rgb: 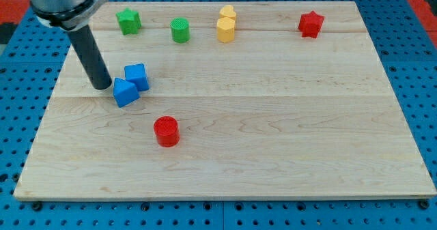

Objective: Separate blue triangle and the blue cube

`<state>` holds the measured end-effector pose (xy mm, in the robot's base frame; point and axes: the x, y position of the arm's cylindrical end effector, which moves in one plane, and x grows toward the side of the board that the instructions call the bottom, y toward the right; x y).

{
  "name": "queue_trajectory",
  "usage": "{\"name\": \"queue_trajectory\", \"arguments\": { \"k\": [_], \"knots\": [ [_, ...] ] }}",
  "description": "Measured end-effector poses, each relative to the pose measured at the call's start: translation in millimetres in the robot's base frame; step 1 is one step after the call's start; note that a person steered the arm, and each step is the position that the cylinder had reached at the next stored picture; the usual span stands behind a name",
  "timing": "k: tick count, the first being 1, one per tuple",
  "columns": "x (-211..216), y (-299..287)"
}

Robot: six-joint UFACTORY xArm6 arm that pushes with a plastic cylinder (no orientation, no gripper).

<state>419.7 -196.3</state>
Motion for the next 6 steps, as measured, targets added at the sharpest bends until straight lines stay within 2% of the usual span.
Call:
{"name": "queue_trajectory", "arguments": {
  "k": [1, 2, 3, 4, 5, 6],
  "knots": [
    [0.0, 0.5],
    [0.0, 41.7],
    [0.0, 124.1],
    [-0.2, 145.0],
    [-0.3, 135.8],
    [-4.3, 93.1]
  ]
}}
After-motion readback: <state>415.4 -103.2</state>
